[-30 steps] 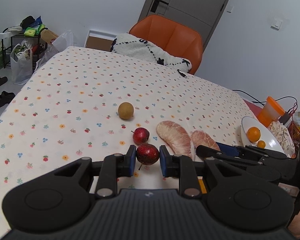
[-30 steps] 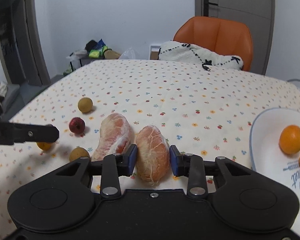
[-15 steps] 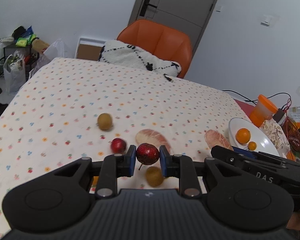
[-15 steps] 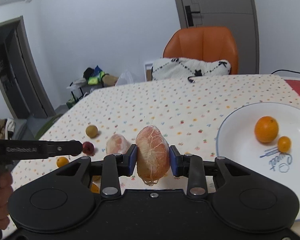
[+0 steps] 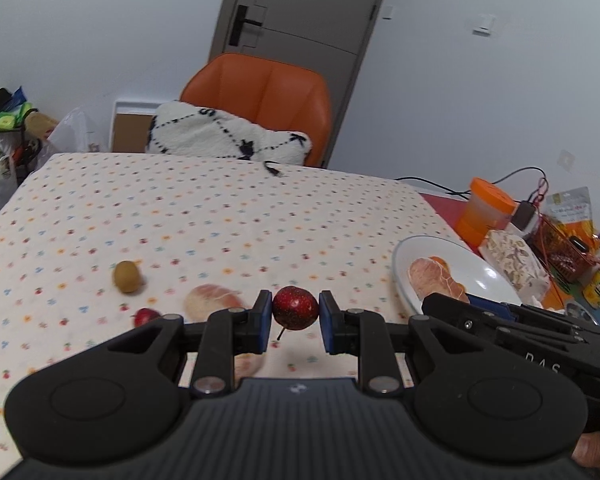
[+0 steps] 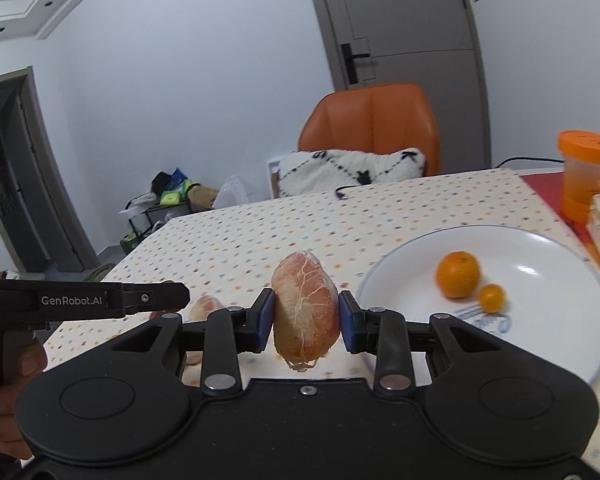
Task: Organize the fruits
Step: 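Carry the pomelo segment and red plum to the white plate and release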
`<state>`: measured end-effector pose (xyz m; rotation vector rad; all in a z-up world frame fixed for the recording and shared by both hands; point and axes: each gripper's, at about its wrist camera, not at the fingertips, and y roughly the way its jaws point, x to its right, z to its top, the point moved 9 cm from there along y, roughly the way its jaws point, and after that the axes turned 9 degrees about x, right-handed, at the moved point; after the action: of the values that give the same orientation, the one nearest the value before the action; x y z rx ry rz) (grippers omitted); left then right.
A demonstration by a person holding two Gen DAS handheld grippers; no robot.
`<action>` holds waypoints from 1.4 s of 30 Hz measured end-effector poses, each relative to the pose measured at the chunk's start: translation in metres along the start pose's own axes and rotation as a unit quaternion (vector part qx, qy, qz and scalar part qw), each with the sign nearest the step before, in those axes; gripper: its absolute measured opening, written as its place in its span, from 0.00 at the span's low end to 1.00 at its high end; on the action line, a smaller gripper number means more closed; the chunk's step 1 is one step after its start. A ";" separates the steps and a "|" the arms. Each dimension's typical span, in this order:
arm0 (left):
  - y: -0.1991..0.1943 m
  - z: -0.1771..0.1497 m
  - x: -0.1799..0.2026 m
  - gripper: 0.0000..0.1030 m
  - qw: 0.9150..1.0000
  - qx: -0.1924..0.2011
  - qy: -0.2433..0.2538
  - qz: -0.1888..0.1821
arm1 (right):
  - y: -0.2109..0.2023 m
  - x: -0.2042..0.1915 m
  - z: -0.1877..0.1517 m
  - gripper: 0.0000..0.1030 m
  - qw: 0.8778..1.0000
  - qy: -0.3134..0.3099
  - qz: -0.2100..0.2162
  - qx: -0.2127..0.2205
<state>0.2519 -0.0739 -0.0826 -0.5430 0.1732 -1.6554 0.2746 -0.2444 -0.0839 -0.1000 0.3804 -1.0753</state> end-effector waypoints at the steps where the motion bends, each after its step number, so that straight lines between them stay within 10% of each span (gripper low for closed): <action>1: 0.001 0.000 0.004 0.23 1.000 0.000 0.002 -0.002 | -0.002 0.004 0.001 0.31 1.000 0.003 -0.004 0.001; 42: 0.090 -0.014 0.121 0.23 0.996 -0.038 0.064 -0.039 | -0.037 0.143 -0.008 0.31 0.991 0.048 -0.121 0.035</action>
<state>0.3180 -0.2088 -0.1024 -0.5066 0.3129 -1.7663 0.3006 -0.3861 -0.1182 -0.0323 0.4243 -1.3353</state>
